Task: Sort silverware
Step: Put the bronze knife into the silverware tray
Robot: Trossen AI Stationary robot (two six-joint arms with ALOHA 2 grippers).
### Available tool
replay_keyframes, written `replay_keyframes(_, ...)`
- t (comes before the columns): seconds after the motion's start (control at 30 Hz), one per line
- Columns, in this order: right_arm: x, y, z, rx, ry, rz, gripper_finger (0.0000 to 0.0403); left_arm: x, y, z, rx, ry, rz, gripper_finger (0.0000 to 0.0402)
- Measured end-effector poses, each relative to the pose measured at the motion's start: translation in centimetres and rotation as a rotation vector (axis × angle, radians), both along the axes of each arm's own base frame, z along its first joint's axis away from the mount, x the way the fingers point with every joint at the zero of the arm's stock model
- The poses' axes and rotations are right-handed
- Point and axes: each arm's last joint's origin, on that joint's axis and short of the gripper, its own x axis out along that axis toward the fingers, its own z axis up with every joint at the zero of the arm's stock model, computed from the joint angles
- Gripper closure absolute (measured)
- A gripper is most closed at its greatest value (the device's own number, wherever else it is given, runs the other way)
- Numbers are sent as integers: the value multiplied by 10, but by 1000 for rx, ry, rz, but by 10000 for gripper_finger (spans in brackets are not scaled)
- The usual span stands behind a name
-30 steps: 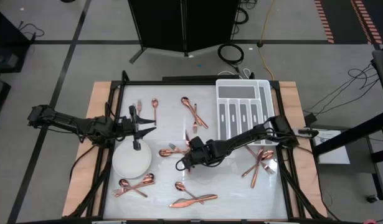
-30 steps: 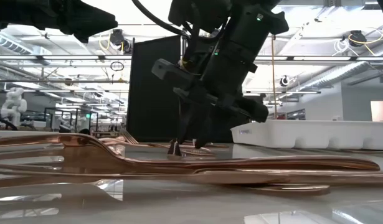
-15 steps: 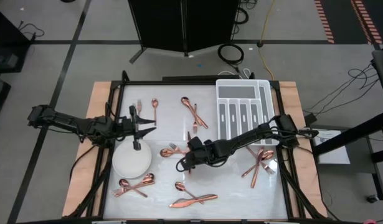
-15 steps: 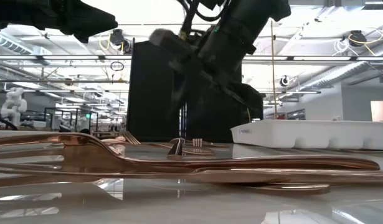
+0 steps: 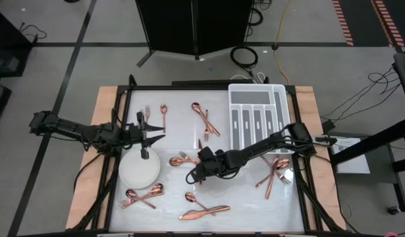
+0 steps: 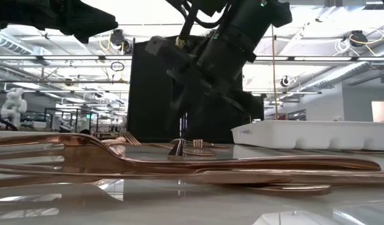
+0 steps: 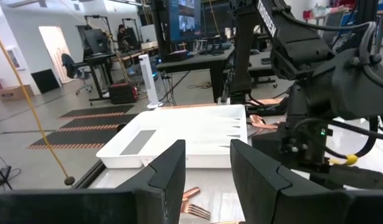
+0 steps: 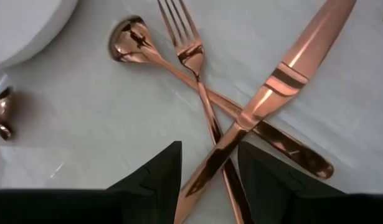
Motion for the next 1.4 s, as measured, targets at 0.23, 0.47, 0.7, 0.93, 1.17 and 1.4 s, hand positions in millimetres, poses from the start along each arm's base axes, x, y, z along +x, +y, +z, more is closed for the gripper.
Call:
replay_keyframes(0.23, 4, 3, -19, 4, 18, 3, 255, 0, 0, 0, -1, -1, 0, 274)
replay_keyframes(0.47, 6, 3, -28, 5, 30, -11, 255, 0, 0, 0, -1, 0, 0, 274)
replay_keyframes(0.7, 5, 0, -27, 6, 52, -9, 285, 0, 0, 0, 0, 2, 0, 274)
replay_keyframes(0.93, 3, -6, -28, -9, 86, -1, 352, 0, 0, 0, 0, 3, 0, 274)
replay_keyframes(1.17, 2, -8, -21, -33, 80, 18, 384, 0, 0, 0, 0, 3, 0, 274)
replay_keyframes(1.4, -2, -9, 10, -63, 19, 60, 384, 0, 0, 0, 0, 3, 0, 274)
